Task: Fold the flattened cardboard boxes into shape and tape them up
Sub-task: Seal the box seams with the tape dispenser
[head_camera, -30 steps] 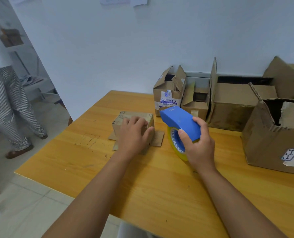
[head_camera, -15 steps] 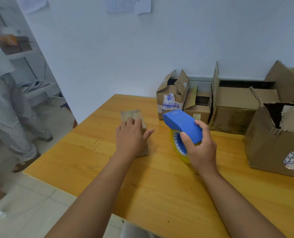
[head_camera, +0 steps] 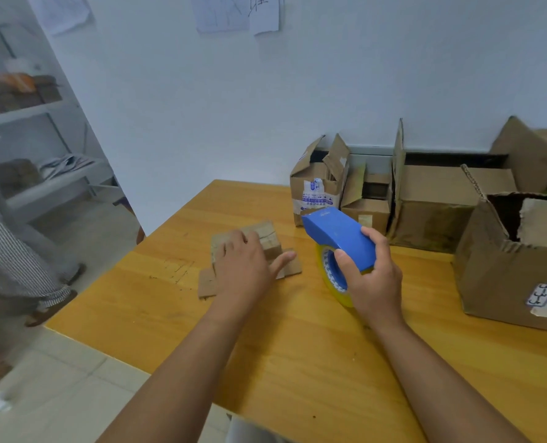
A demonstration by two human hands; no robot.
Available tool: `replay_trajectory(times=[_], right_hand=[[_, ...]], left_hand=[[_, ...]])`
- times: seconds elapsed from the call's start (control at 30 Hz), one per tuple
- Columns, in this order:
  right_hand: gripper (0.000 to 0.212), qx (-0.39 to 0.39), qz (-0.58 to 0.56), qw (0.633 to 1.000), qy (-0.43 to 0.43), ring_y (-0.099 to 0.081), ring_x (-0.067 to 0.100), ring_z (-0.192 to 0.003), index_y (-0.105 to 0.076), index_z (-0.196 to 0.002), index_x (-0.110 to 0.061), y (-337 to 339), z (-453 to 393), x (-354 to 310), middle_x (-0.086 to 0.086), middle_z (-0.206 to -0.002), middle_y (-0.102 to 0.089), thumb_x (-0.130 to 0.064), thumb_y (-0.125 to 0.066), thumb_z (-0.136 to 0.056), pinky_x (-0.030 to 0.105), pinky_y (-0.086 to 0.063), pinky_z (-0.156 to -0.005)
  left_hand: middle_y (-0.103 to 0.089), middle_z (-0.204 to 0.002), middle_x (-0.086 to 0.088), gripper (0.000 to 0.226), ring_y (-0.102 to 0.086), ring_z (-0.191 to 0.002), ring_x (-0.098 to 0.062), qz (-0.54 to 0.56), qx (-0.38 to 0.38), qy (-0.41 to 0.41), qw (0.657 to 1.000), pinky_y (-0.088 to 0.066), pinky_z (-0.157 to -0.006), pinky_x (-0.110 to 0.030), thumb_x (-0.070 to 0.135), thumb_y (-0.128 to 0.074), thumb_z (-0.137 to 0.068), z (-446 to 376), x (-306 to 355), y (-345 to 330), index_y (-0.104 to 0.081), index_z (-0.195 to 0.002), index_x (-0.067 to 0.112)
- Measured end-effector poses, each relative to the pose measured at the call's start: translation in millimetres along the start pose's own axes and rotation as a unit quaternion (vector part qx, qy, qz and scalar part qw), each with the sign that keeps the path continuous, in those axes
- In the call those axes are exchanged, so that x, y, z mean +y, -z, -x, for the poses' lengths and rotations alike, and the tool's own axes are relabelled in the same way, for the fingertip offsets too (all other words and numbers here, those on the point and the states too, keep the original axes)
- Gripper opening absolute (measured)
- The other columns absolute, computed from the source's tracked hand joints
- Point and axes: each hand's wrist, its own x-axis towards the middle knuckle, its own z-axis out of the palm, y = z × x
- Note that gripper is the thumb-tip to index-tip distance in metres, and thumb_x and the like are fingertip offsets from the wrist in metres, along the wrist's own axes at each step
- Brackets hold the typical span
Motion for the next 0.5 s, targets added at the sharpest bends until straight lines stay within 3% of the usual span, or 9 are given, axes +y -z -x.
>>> replay_trajectory(times=[0.1,0.17,0.23,0.37,0.43,0.5], right_hand=[[0.057,0.0,-0.005,1.0,0.001,-0.056,0.004,-0.087,-0.042,-0.131,-0.041,0.8,0.6,-2.0,-0.024,-0.104,-0.048,-0.066,-0.055,-0.081,0.026,-0.048,-0.062],[0.058,0.001,-0.012,1.0,0.005,-0.056,0.001,-0.09,-0.044,-0.13,-0.04,2.4,0.7,-3.5,-0.029,-0.106,-0.048,-0.067,-0.054,-0.08,0.023,-0.047,-0.062],[0.058,0.006,-0.021,1.0,0.01,-0.055,-0.002,-0.094,-0.045,-0.13,-0.038,3.9,0.4,-3.9,-0.03,-0.107,-0.048,-0.066,-0.055,-0.08,0.02,-0.046,-0.062],[0.06,0.014,-0.046,0.999,0.0,-0.053,-0.008,-0.097,-0.048,-0.129,-0.036,3.2,1.0,-6.4,-0.031,-0.111,-0.048,-0.065,-0.057,-0.078,0.009,-0.044,-0.063],[0.057,0.02,-0.066,0.998,-0.007,-0.053,-0.012,-0.099,-0.049,-0.126,-0.039,4.6,0.5,-10.0,-0.034,-0.112,-0.048,-0.064,-0.059,-0.076,0.007,-0.045,-0.066],[0.055,0.023,-0.088,0.996,-0.02,-0.053,-0.012,-0.1,-0.05,-0.123,-0.042,8.9,-5.0,-14.6,-0.037,-0.11,-0.05,-0.064,-0.061,-0.074,0.009,-0.047,-0.068]], left_hand=[[-0.055,-0.109,-0.005,0.069,-0.053,-0.105,-0.025,0.032,0.048,0.015,0.998,-0.035,-0.102,-0.036,0.076,-0.038,-0.089,-7.6,9.8,-4.9,-0.055,-0.105,0.012],[-0.056,-0.103,-0.003,0.042,-0.054,-0.106,-0.024,0.111,0.064,-0.039,0.991,-0.024,-0.112,-0.035,0.054,-0.053,-0.092,-9.7,6.5,-9.7,-0.054,-0.099,0.012],[-0.06,-0.108,0.001,0.026,-0.051,-0.116,-0.02,0.188,0.049,-0.12,0.974,-0.016,-0.116,-0.034,0.039,-0.051,-0.091,-7.8,-1.9,-11.2,-0.057,-0.107,0.018],[-0.052,-0.144,0.004,0.036,-0.037,-0.137,-0.012,0.242,0.007,-0.168,0.956,-0.034,-0.105,-0.033,0.045,-0.053,-0.097,-4.4,-14.4,-6.0,-0.06,-0.126,0.026],[-0.048,-0.148,0.003,0.038,-0.035,-0.142,-0.014,0.245,-0.011,-0.178,0.953,-0.038,-0.103,-0.031,0.044,-0.057,-0.098,-4.4,-13.8,-4.3,-0.061,-0.128,0.022],[-0.049,-0.148,0.002,0.033,-0.032,-0.144,-0.015,0.263,-0.023,-0.206,0.942,-0.032,-0.106,-0.023,0.034,-0.059,-0.099,-6.8,-12.5,-1.3,-0.064,-0.127,0.017]])
